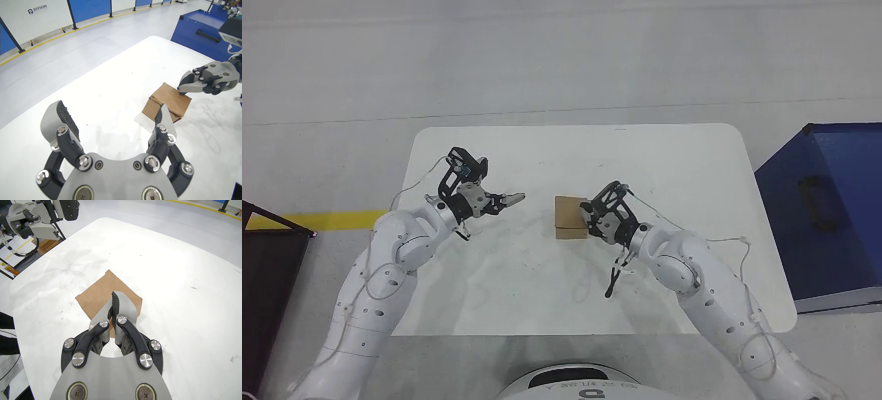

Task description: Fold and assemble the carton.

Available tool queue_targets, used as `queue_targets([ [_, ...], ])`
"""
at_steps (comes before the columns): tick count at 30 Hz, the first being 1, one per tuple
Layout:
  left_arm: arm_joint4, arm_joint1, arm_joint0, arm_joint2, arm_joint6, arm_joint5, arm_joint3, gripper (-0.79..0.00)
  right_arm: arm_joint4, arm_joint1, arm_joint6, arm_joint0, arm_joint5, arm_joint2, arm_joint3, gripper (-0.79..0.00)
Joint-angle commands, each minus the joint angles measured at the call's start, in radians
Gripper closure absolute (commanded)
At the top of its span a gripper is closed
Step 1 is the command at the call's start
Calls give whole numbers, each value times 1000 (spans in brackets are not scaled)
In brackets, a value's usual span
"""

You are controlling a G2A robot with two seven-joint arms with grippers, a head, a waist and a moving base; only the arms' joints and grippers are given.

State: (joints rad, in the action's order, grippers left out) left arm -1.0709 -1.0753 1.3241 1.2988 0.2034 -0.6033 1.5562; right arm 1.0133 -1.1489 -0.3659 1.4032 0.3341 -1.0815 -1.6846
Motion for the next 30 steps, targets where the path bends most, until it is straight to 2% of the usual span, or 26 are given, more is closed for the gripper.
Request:
queue_targets([
  [1,-1,0,-3,-2,-2,-1,-4,-785,5,1,2,3,0,-1,-6,0],
  [9,-10,-3,-27,-23,9,-12,-15,-785,3,0,25,6,-7,-7,-16,0],
  [14,-47,-8,-54,-83,44,-46,-20,-785,5,1,59,22,-27,-25,-26,0],
  [16,-55,-13,-69,-109,49,-48,-28,-785,-10,0,68,28,-53,-36,-21,-58],
  [18,-71,-17,-84,-133,59,-48,-37,-785,-24,0,69,33,-72,-47,-19,-74],
  [21,-85,-22,-105,-164,64,-56,-55,-785,-32,1,72,42,-67,-56,-25,0],
  [26,-82,-33,-148,-206,61,-58,-89,-785,-22,1,89,49,-36,-48,-46,0],
  [30,-75,-37,-169,-209,54,-35,-106,-785,-4,-7,83,19,-35,-9,-36,0],
])
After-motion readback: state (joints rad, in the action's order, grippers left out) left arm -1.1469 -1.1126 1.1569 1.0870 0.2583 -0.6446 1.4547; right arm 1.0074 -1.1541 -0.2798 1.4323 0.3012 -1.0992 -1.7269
